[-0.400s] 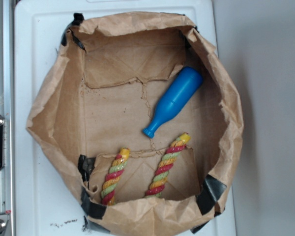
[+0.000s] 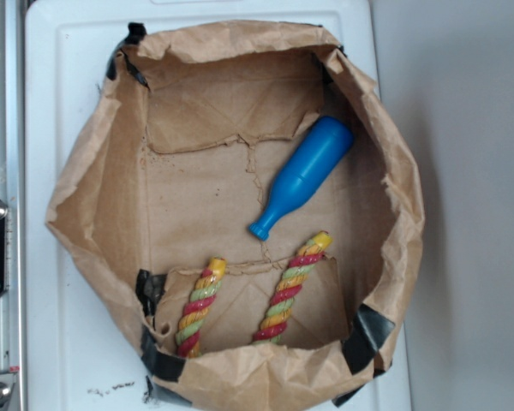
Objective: Grab the multicolored rope.
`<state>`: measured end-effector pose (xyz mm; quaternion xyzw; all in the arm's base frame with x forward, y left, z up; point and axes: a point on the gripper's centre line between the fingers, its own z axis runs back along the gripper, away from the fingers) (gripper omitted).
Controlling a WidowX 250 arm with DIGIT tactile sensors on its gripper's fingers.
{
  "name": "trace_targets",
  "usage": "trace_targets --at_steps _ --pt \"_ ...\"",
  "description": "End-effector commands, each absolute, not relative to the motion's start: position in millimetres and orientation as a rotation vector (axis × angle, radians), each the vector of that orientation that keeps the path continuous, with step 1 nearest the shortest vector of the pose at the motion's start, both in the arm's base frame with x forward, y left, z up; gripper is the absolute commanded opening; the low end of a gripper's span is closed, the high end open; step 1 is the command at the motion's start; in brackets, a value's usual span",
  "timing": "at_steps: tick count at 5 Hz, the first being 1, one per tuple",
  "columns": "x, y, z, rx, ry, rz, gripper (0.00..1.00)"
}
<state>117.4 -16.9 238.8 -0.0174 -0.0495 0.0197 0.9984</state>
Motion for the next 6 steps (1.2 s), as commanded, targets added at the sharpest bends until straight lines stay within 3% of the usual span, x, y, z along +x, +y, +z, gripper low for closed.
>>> trace_targets --at_steps 1,2,3,4,5,6 --pt "119 -18 243 -0.039 -0.117 0.037 1.00" --pt "151 -47 249 -0.171 -0.126 0.099 1.00" --pt "201 -71 250 -0.223 -0.166 0.215 1.00" --pt "243 -72 235 -0.255 -0.261 0.347 1.00" --pt "270 -50 209 -0.251 -0.337 0.473 1.00" --pt "282 2 188 -0.249 -0.328 0.601 1.00"
